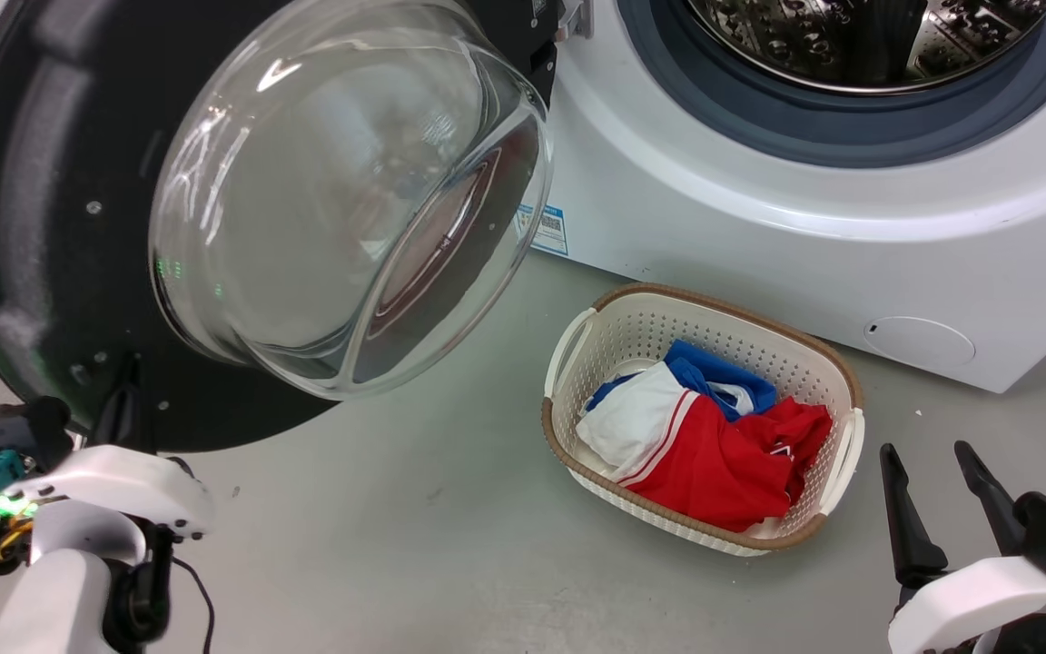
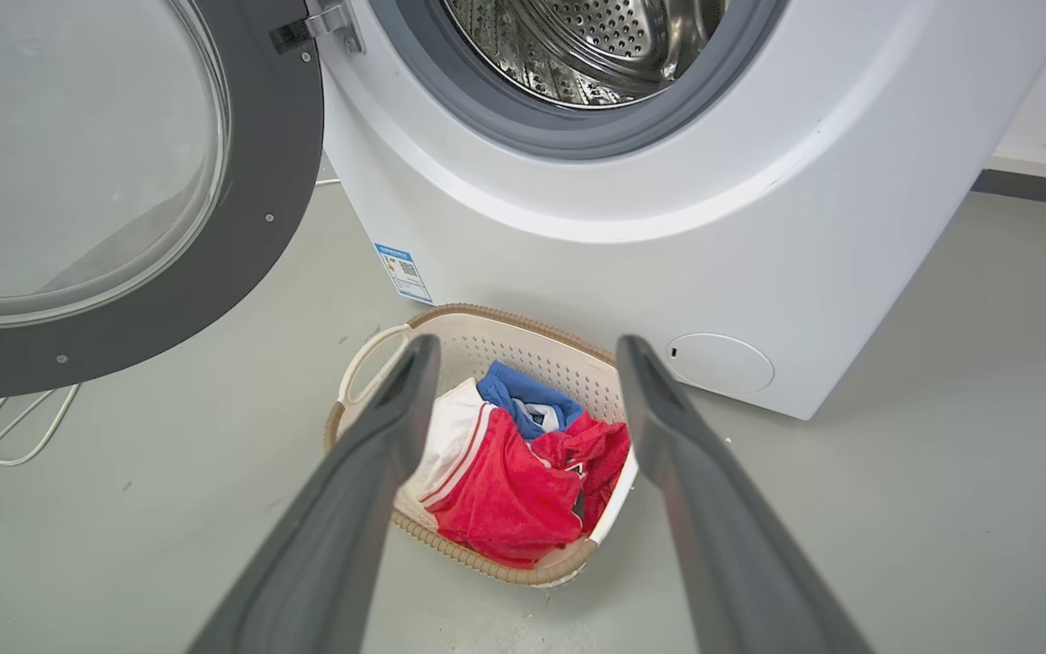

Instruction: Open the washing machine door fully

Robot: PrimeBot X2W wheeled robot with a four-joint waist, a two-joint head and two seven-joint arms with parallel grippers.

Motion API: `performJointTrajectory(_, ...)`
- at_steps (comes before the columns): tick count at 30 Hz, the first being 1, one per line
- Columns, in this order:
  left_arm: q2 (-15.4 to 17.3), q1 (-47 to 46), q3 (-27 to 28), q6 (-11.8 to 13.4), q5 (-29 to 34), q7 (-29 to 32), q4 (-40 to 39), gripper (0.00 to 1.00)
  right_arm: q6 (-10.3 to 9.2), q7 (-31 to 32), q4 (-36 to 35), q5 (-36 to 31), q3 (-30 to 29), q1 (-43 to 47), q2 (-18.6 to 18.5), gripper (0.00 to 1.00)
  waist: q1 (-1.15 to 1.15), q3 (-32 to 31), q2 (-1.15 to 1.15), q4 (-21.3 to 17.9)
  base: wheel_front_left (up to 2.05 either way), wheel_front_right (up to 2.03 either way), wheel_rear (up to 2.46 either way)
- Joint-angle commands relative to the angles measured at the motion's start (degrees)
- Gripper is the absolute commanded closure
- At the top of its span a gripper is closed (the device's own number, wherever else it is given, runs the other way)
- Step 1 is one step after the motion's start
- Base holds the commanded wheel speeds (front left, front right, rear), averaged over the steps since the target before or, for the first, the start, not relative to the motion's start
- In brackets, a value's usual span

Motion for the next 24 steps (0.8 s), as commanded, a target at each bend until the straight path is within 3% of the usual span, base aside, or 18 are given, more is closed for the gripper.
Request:
performJointTrajectory(1, 0.91, -1.07, 0.71, -0.09, -0.28, -0.35, 1.03, 1.00, 0.01, 0.17, -0.32, -0.20, -0.11, -0.84, 0.02, 0.00, -0.01, 0.18, 0.00, -0.06, 0.00, 0.00, 0.00)
performJointTrajectory(15, 2.16, -4.24, 1.42, -2.20, -1.05, -3.89, 8.65, 1.00, 0.01, -0.24, 0.36, 0.61, -0.25, -0.49, 0.02, 0.00, -0.01, -1.77, 0.00, 0.08, 0.00, 0.00, 0.00)
performJointTrajectory(24, 1.64, 1.67, -0.65, -1.46, 0.86, -5.36, 5.08, 1.00, 0.01, -2.20, 2.81, 2.75, 0.38, 1.26, 0.02, 0.00, -0.01, -6.45, 0.00, -0.45, 0.00, 0.00, 0.00)
